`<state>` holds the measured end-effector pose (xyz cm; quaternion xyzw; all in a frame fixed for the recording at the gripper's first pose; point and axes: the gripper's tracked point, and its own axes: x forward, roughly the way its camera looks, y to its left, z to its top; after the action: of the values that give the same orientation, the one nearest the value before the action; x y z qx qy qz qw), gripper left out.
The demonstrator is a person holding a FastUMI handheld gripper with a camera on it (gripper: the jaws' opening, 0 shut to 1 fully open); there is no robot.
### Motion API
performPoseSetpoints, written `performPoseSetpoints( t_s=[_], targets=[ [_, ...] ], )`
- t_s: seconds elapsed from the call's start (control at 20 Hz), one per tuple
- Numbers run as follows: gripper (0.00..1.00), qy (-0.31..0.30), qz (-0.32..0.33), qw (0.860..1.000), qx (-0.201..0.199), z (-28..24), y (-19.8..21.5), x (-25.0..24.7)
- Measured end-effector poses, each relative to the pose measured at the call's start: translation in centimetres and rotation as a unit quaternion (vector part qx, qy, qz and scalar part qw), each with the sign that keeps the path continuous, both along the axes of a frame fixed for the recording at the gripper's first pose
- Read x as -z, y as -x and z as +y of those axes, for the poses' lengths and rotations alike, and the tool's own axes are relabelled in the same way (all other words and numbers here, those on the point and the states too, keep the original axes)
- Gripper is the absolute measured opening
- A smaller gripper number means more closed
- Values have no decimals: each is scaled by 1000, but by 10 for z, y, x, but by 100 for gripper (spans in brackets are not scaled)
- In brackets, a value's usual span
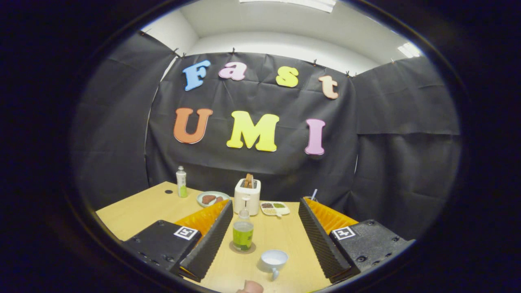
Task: Take the bottle from table, then pour the juice into the cup, finally place the bottle on the coaster
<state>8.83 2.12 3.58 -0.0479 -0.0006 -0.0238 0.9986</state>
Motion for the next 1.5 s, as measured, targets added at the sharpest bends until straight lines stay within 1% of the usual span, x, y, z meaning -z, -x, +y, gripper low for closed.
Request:
performPoseSetpoints(
  t_s=[0.15,0.4,0.55,0.75,1.05,1.2,1.5],
  targets=[
    [100,-8,-32,999,3,1,28,-8],
    [100,8,-61,998,-4,4,75,-10],
    [100,1,-55,998,-8,3,99,-3],
    [100,-15,-50,999,-11,-1,121,5],
    [100,-11,-39,999,-7,-6,121,23],
    [100,-23,-24,999,-17,-3,116,32],
    [100,-23,-28,999,-15,-6,113,31]
  ],
)
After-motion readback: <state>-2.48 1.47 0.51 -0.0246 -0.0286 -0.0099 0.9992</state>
